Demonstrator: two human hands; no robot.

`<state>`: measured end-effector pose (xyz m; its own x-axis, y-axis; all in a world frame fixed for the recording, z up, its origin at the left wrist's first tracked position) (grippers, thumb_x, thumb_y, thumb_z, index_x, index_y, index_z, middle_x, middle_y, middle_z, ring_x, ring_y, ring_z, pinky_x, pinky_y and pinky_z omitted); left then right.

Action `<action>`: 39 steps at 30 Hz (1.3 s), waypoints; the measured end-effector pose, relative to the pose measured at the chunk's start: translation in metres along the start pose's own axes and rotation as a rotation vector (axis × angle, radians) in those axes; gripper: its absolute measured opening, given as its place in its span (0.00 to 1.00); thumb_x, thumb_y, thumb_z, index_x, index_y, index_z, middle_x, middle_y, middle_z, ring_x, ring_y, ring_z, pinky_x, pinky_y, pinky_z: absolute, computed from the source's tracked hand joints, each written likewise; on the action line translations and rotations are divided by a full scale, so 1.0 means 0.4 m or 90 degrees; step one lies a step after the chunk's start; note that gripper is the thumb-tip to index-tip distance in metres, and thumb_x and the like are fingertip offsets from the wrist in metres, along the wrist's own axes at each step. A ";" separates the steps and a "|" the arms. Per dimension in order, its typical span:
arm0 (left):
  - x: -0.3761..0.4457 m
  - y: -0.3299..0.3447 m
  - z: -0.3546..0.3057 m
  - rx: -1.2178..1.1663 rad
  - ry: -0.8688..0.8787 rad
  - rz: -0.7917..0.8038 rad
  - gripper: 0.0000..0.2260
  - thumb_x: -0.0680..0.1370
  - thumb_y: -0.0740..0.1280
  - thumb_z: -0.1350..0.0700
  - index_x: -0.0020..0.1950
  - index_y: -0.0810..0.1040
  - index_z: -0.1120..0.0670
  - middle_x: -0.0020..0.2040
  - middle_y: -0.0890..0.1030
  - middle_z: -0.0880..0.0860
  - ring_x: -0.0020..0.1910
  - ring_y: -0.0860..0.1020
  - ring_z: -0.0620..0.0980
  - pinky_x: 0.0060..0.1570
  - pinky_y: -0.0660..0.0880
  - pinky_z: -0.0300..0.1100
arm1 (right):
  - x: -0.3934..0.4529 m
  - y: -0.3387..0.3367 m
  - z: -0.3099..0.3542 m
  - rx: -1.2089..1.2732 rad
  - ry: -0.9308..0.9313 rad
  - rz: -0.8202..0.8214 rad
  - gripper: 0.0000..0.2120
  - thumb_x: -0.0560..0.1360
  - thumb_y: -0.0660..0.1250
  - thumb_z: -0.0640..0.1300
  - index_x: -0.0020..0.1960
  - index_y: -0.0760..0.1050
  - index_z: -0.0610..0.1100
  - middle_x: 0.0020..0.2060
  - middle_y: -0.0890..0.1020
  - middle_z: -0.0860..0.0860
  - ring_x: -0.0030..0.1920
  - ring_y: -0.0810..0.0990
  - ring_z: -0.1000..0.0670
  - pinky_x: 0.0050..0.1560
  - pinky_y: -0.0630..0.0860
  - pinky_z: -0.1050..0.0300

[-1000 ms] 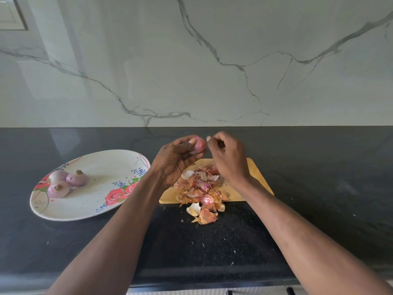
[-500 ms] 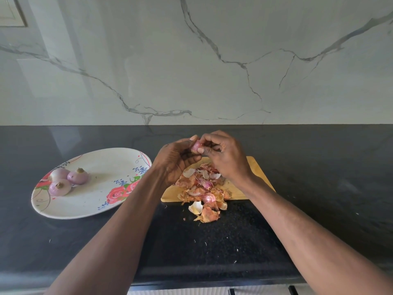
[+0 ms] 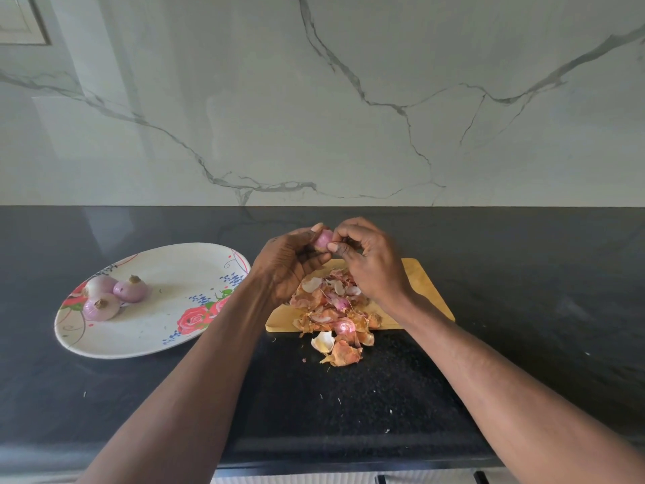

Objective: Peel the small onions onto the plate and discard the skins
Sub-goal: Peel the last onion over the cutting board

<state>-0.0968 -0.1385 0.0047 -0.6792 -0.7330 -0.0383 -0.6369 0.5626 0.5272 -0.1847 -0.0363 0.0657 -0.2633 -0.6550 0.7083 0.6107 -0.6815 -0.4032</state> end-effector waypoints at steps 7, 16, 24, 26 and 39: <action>-0.003 0.006 -0.010 -0.074 0.013 0.013 0.05 0.80 0.65 0.66 0.51 0.80 0.65 0.45 0.85 0.61 0.42 0.85 0.54 0.49 0.84 0.45 | 0.000 -0.017 -0.016 0.006 0.047 -0.044 0.01 0.77 0.72 0.39 0.48 0.81 0.41 0.44 0.83 0.51 0.47 0.81 0.54 0.46 0.79 0.56; -0.003 0.020 -0.011 -0.082 0.015 0.051 0.09 0.80 0.63 0.68 0.58 0.78 0.66 0.51 0.83 0.63 0.51 0.84 0.58 0.57 0.81 0.49 | -0.008 -0.048 -0.002 -0.070 0.058 -0.129 0.06 0.76 0.73 0.38 0.52 0.84 0.39 0.46 0.83 0.51 0.43 0.79 0.58 0.45 0.79 0.65; -0.010 0.032 -0.014 -0.050 0.029 0.063 0.08 0.81 0.61 0.68 0.55 0.79 0.63 0.48 0.84 0.59 0.45 0.84 0.52 0.48 0.83 0.42 | -0.009 -0.038 -0.002 -0.067 0.070 -0.120 0.11 0.72 0.77 0.43 0.52 0.85 0.39 0.44 0.85 0.50 0.43 0.81 0.55 0.42 0.76 0.70; -0.011 0.038 -0.012 -0.056 0.030 0.067 0.08 0.81 0.61 0.68 0.55 0.78 0.63 0.48 0.83 0.59 0.46 0.84 0.52 0.51 0.83 0.43 | -0.010 -0.039 0.002 -0.090 0.060 -0.125 0.09 0.73 0.76 0.41 0.52 0.85 0.39 0.43 0.85 0.49 0.41 0.81 0.55 0.40 0.77 0.69; -0.010 0.036 0.000 -0.035 0.023 0.043 0.08 0.81 0.64 0.66 0.59 0.78 0.64 0.45 0.85 0.58 0.44 0.85 0.51 0.46 0.83 0.44 | -0.012 -0.046 0.006 -0.074 0.088 -0.129 0.03 0.77 0.71 0.37 0.44 0.82 0.39 0.38 0.82 0.50 0.37 0.79 0.57 0.38 0.76 0.68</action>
<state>-0.1034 -0.1275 0.0126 -0.7051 -0.7085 0.0292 -0.5685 0.5894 0.5739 -0.1929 -0.0200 0.0709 -0.4756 -0.5342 0.6989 0.4472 -0.8310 -0.3309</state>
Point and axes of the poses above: each hand's wrist, its own x-axis towards the middle knuckle, its own y-axis out of the palm, z = x × y, the point moved 10 cm from there along x, towards the middle knuckle
